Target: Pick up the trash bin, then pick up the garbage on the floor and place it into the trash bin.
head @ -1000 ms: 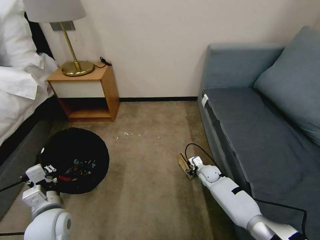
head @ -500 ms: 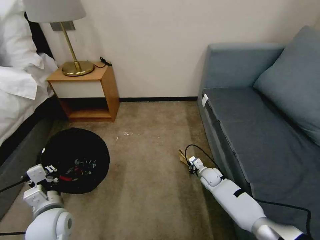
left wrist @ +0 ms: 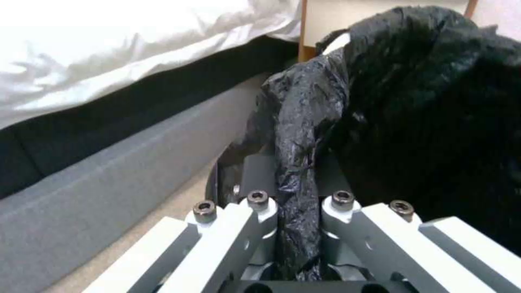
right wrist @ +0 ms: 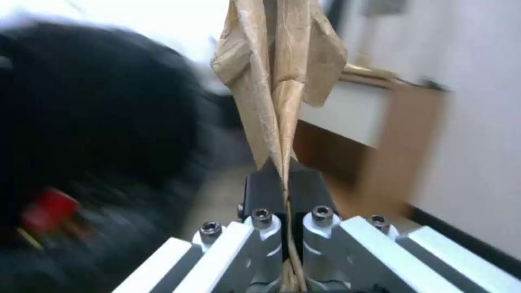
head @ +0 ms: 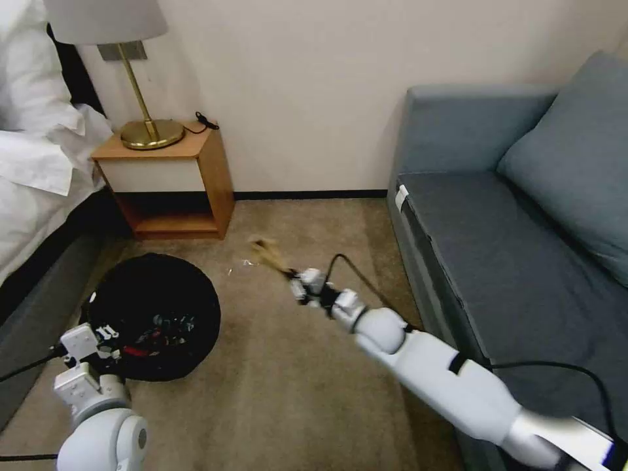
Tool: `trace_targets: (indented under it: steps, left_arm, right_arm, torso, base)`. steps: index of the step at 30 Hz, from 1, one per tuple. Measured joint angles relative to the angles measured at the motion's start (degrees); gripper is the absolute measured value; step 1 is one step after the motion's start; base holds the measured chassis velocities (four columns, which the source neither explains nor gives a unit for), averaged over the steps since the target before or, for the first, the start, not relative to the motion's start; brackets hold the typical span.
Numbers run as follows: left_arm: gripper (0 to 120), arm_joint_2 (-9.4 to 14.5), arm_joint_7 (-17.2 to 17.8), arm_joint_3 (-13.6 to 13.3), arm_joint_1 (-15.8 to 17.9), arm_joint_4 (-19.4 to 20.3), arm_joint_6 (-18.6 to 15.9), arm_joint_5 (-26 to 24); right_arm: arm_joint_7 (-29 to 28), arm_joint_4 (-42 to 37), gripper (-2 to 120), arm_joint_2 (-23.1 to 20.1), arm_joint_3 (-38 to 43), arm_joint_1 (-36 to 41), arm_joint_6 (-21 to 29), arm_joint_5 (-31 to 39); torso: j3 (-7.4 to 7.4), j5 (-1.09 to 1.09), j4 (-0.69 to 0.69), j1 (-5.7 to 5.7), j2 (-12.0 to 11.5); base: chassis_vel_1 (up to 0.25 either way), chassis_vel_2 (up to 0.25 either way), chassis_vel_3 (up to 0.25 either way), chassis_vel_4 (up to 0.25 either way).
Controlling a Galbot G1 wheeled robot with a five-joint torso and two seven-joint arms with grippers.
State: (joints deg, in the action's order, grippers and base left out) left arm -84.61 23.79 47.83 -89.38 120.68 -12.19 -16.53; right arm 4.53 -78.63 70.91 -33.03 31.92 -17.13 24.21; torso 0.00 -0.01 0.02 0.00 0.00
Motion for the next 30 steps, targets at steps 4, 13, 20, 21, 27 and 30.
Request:
trace_targets:
  steps: [4,13,20,21,27,30]
  left_arm:
    - [5,-0.3,-0.2,-0.2,0.0,0.4,-0.1,-0.1]
    - [5,-1.0,-0.8,-0.9,-0.3,1.6,-0.2,-0.5]
    - [5,-1.0,-0.9,-1.1,-0.4,2.4,-0.2,-0.7]
    - [5,-1.0,-1.0,-1.1,-0.5,2.8,-0.2,-0.7]
    - [5,-1.2,-1.0,-1.2,-0.8,3.3,-0.3,0.2]
    - [5,-1.1,-1.0,-1.2,-1.0,3.5,-0.3,0.3]
  right_arm:
    - [-0.3,3.0,0,4.9,-5.5,-1.8,-3.8,2.1]
    - [-2.0,2.8,0,7.8,-10.0,-1.9,-3.7,2.1]
    - [-7.6,2.1,1,7.8,-10.9,-1.2,0.0,0.1]
    - [-7.9,1.8,7,7.7,-10.9,-1.1,0.7,0.3]
    - [-7.6,1.1,31,7.5,-10.9,-1.1,2.0,0.8]
    - [-7.1,0.5,42,7.1,-10.6,-1.0,1.9,1.4]
  torso:
    - [0.0,0.0,-0.01,0.0,0.0]
    - [0.0,0.0,-0.02,0.01,0.0]
    - [0.0,0.01,-0.03,0.0,0.0]
    - [0.0,0.01,-0.03,0.0,0.0]
    - [0.0,0.01,-0.03,0.01,0.0]
    - [0.0,0.01,-0.02,0.0,0.0]
  base:
    - [0.0,0.0,0.0,0.0]
    - [0.0,0.0,0.0,0.0]
    - [0.0,0.0,0.0,0.0]
    - [0.0,0.0,0.0,0.0]
    - [0.0,0.0,0.0,0.0]
    - [0.0,0.0,0.0,0.0]
